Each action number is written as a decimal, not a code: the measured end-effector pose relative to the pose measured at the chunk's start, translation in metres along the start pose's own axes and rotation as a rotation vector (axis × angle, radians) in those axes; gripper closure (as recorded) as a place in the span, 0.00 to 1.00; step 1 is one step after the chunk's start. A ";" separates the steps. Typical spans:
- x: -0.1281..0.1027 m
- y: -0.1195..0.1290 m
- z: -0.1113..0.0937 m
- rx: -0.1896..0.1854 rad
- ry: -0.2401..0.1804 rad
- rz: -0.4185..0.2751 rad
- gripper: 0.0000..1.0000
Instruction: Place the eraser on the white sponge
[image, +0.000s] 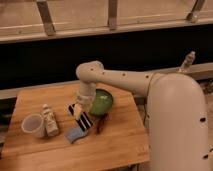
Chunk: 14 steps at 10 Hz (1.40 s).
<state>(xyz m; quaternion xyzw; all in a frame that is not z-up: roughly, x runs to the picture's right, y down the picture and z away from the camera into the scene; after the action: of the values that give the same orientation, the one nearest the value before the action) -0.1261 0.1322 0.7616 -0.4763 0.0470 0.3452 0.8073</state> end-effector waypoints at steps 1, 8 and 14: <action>-0.001 0.000 0.000 0.000 -0.001 -0.001 1.00; 0.017 0.011 0.031 -0.018 0.050 0.036 1.00; 0.007 0.010 0.060 -0.076 0.075 0.053 1.00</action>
<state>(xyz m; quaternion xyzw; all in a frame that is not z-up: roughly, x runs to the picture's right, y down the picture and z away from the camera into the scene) -0.1417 0.1865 0.7842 -0.5176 0.0767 0.3501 0.7769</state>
